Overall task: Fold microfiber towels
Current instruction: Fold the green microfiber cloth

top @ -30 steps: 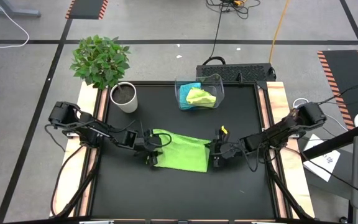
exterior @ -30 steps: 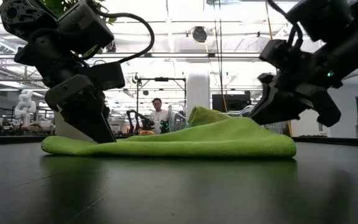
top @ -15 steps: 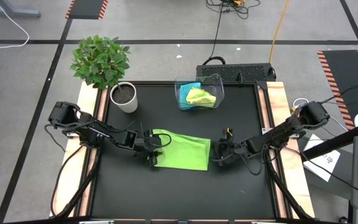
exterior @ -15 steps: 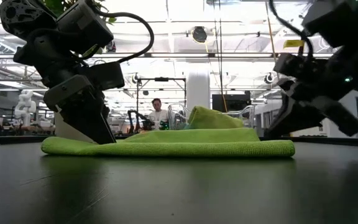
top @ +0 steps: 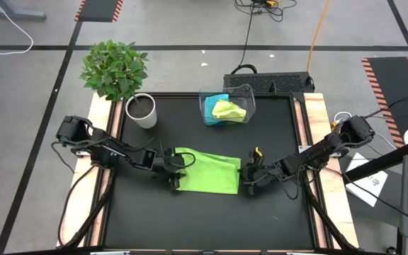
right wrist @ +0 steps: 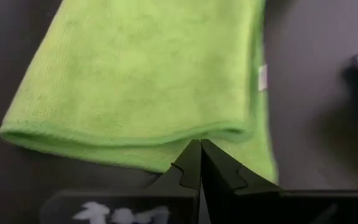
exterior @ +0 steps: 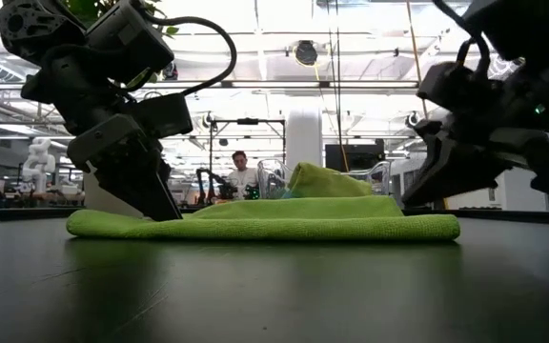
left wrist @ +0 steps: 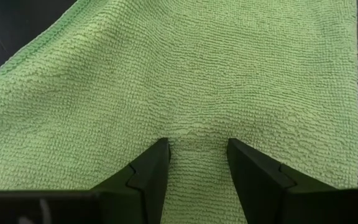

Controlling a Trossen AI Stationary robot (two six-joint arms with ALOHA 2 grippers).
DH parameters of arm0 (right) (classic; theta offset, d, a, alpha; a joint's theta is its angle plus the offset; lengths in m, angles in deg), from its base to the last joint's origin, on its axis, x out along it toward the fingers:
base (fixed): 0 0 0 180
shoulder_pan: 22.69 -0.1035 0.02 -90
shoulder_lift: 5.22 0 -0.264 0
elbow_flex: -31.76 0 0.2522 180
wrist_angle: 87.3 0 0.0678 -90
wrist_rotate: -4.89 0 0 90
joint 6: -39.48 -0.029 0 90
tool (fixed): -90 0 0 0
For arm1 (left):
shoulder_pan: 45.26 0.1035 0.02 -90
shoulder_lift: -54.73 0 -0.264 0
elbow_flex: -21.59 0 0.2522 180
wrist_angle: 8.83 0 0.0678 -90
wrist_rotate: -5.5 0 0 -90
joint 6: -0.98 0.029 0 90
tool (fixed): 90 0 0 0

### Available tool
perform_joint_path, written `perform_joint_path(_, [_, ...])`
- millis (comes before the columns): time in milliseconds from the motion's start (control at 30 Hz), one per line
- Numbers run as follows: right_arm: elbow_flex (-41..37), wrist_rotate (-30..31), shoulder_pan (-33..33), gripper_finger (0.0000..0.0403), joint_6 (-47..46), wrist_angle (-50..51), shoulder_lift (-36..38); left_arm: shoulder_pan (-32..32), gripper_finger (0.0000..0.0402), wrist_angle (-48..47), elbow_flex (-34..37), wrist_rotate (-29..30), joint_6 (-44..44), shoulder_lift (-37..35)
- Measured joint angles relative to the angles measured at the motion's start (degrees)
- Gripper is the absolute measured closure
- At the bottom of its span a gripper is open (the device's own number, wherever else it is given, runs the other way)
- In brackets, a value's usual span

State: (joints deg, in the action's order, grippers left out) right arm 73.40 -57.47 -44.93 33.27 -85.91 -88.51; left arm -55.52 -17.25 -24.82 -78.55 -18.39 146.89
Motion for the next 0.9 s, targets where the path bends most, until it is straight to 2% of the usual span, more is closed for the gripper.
perform_joint_path(200, [0.0,-2.7,2.0,0.0403,-1.1,-0.7,-3.9,0.0,0.0232,-1.2,-0.1,-0.2,0.1,0.0])
perform_joint_path(267, [0.0,-4.2,3.4,0.0403,1.1,-4.3,-5.4,0.0,0.0236,-2.0,-0.2,-0.2,0.2,0.0])
perform_joint_path(367, [0.0,-6.8,5.7,0.0403,6.1,-12.0,-7.0,0.0,0.0256,-2.7,-0.1,-0.9,0.2,0.0])
perform_joint_path(467, [0.0,-6.4,8.2,0.0403,9.8,-15.8,-7.5,0.0,0.0286,-2.9,-0.1,-1.0,0.1,0.0])
perform_joint_path(600, [0.0,-2.7,12.1,0.0403,10.8,-16.1,-7.5,-0.7,0.0324,-3.6,-0.2,-1.1,0.0,-0.1])
perform_joint_path(900, [0.0,14.2,14.5,0.0403,5.5,-10.2,-7.5,-3.3,0.0374,-3.7,-0.2,-0.8,1.2,-0.1])
